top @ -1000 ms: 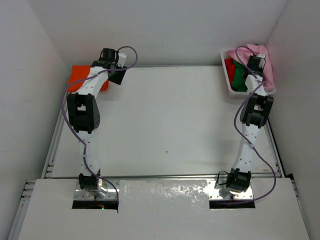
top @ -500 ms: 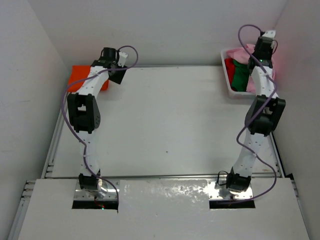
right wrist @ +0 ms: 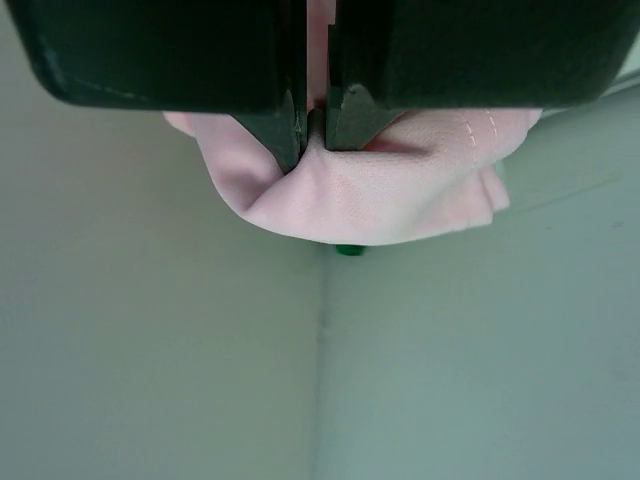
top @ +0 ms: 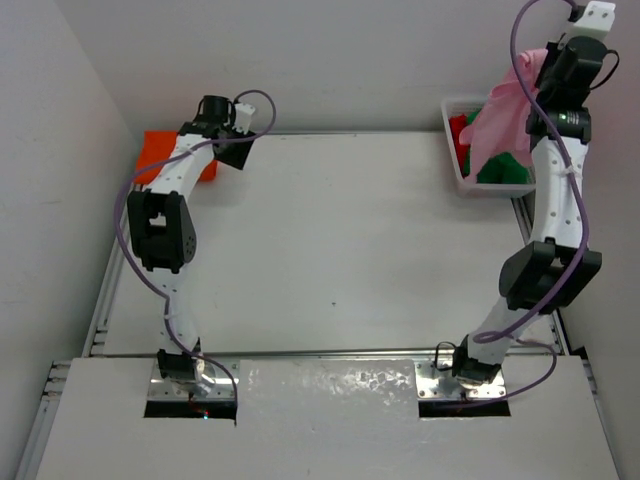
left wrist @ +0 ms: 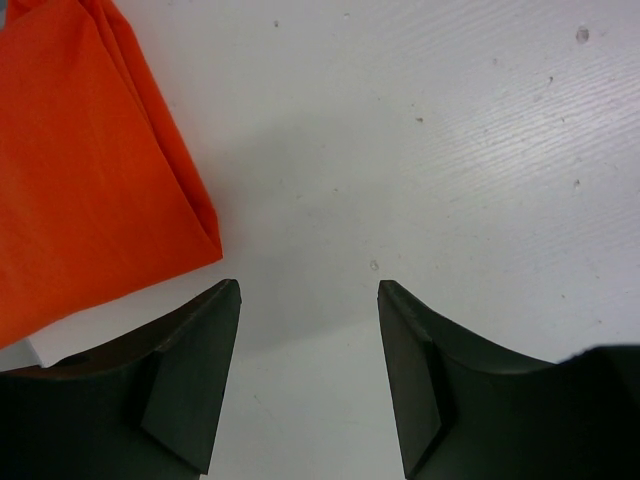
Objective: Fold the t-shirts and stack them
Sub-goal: Grab crumpled tshirt from bin with the right arm, then move the tshirt to the center of the board
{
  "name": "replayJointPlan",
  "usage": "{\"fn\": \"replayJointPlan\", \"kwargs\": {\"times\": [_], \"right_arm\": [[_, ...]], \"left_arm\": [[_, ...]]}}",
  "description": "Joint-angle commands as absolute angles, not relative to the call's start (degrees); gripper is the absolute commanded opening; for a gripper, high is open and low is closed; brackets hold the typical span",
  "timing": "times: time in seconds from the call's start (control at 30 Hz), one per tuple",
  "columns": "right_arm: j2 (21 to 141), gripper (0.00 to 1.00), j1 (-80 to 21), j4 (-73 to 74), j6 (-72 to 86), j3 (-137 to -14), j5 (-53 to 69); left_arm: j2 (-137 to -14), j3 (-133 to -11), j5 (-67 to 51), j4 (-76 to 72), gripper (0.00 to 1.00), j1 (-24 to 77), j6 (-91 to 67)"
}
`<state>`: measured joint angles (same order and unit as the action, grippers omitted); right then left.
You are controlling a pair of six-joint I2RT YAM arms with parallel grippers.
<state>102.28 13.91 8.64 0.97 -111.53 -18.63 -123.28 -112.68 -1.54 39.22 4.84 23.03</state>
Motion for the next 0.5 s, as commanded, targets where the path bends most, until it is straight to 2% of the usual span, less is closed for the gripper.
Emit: {"fn": "replayJointPlan", "kwargs": {"times": [0.0, 0.17, 0.23, 0.27, 0.37, 0.47], "right_arm": [[97.32, 0.00, 13.71, 8.09, 6.05, -115.05, -6.38], [90.45, 0.00, 10.21, 3.27, 15.45, -116.20, 13.23], [87.12, 0.00, 6.70, -4.08, 19.66, -115.06, 20.97], [86.14, 0.00, 5.37, -7.26, 25.08, -112.61, 29.18], [83.33, 0.00, -2.69, -15.29, 31.55, -107.15, 39.08], [81.04, 0.00, -8.69, -15.47, 31.73, -98.20, 41.74]], "left_arm": [[-117.52, -111.80, -4.65, 36.83, 0.55, 5.27, 22.24], [-113.39, -109.69, -5.54, 36.83, 0.55, 4.75, 22.32], [-111.89, -108.20, -6.68, 36.83, 0.55, 4.31, 22.15], [-110.32, -107.58, -7.55, 36.74, 0.55, 3.70, 22.15], [-106.28, -104.34, -8.96, 36.30, 0.56, 2.47, 22.06], [-101.53, -98.99, -9.49, 35.16, 0.56, 1.50, 21.80]]}}
